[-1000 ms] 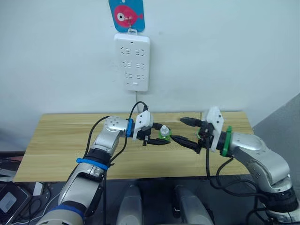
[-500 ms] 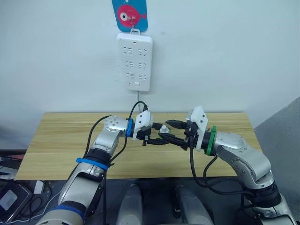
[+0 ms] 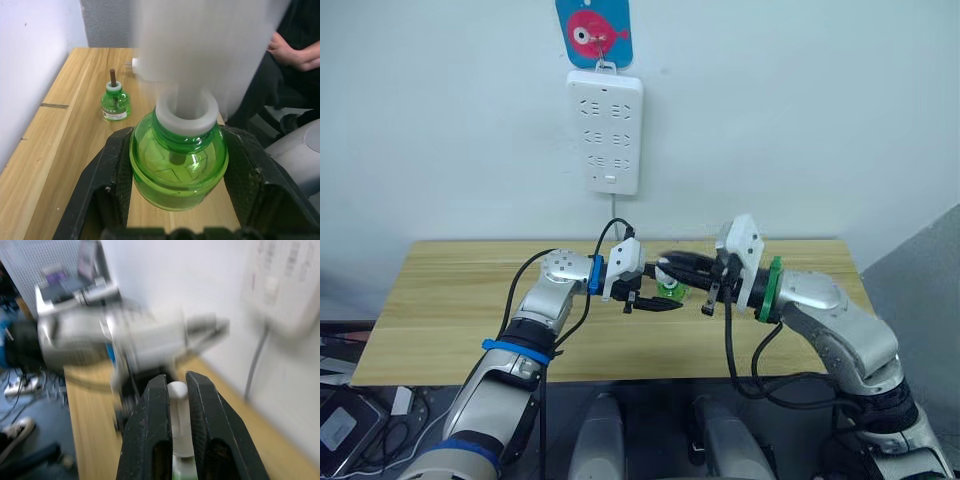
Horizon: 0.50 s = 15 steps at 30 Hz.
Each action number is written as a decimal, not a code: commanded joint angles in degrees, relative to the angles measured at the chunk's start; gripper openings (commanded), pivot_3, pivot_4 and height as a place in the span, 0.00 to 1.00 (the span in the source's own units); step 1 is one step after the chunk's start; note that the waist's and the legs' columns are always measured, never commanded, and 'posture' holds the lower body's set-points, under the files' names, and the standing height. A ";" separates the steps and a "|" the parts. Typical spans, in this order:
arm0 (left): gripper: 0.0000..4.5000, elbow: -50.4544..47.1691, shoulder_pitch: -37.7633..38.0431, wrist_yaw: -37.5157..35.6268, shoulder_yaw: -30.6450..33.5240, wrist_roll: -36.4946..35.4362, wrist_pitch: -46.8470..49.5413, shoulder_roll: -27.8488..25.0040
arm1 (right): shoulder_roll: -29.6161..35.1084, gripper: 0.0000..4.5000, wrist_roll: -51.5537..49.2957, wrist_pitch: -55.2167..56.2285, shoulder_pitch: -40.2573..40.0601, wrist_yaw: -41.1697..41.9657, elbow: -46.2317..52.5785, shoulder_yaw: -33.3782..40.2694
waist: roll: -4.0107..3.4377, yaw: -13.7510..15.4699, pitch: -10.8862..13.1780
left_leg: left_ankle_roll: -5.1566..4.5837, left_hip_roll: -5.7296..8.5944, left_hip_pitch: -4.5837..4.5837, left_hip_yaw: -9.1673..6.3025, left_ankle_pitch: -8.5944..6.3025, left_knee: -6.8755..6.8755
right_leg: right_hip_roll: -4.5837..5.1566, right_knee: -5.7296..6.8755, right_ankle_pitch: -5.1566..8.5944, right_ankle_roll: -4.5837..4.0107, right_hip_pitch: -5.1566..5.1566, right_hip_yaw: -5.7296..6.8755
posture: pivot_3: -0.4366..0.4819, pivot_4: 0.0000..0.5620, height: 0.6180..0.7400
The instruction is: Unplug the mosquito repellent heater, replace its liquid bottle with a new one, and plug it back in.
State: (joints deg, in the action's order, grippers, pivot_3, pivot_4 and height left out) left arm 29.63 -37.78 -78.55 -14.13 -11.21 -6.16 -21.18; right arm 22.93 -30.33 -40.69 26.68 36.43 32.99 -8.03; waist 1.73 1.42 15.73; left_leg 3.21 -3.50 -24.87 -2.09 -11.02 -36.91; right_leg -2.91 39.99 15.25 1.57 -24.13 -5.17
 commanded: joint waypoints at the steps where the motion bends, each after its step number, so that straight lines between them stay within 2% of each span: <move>1: 0.50 -0.45 1.13 1.58 1.68 0.27 -0.71 -1.12 | -1.71 0.03 -6.43 -4.69 3.54 -5.34 5.08 6.25 | -0.01 0.03 -0.01 | 0.00 0.00 0.00 -0.04 0.00 0.01 | 0.00 0.00 0.00 0.00 0.00 0.03 | 0.67 0.35 1.00; 5: 0.50 0.60 2.62 3.92 2.69 0.66 -1.39 -1.73 | -2.52 0.03 -4.33 -4.61 1.41 -10.58 2.86 8.48 | -0.02 0.06 -0.03 | 0.00 0.00 -0.02 -0.07 0.00 0.06 | 0.01 -0.02 0.00 -0.01 -0.01 0.06 | 0.66 0.36 1.00; 8: 0.50 -0.54 4.35 6.63 4.10 0.36 -0.57 -2.32 | -1.06 0.03 8.24 3.51 -5.61 -15.63 -5.29 4.82 | 0.02 0.32 -0.06 | 0.00 0.03 -0.02 -0.07 0.00 0.05 | 0.05 -0.05 0.01 -0.01 0.02 0.07 | 0.66 0.38 1.00; 11: 0.50 -5.22 6.70 8.11 5.24 -0.69 1.53 -2.90 | -3.11 0.03 16.45 16.67 -10.96 -17.28 -18.14 1.65 | 0.01 0.07 -0.05 | 0.00 0.07 -0.01 0.09 0.00 0.05 | 0.10 -0.07 0.01 0.00 -0.01 -0.07 | 0.66 0.38 1.00; 12: 0.50 -6.93 7.39 8.36 5.43 -0.90 2.39 -3.19 | -4.03 0.03 18.64 20.72 -11.81 -17.79 -22.57 0.99 | 0.02 0.04 -0.05 | 0.00 0.07 0.00 0.16 0.00 0.05 | 0.10 -0.06 0.01 0.00 -0.03 -0.13 | 0.69 0.40 1.00; 15: 0.50 -10.68 8.91 9.00 5.91 -1.36 4.89 -4.03 | -7.27 0.03 22.64 30.30 -11.51 -20.51 -34.93 1.65 | 0.01 -0.05 -0.05 | 0.00 0.03 0.03 0.23 0.00 0.04 | 0.08 -0.01 0.00 0.00 -0.07 -0.19 | 0.71 0.41 1.00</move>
State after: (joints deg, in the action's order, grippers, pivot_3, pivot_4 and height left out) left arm 22.58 -29.42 -70.15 -9.34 -11.29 -2.29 -24.59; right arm 16.40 -9.98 -17.29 14.03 17.42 1.38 -7.04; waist 1.75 1.37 15.68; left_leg 3.20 -3.48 -24.82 -1.85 -11.02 -36.86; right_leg -2.85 39.99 15.25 1.58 -24.20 -5.39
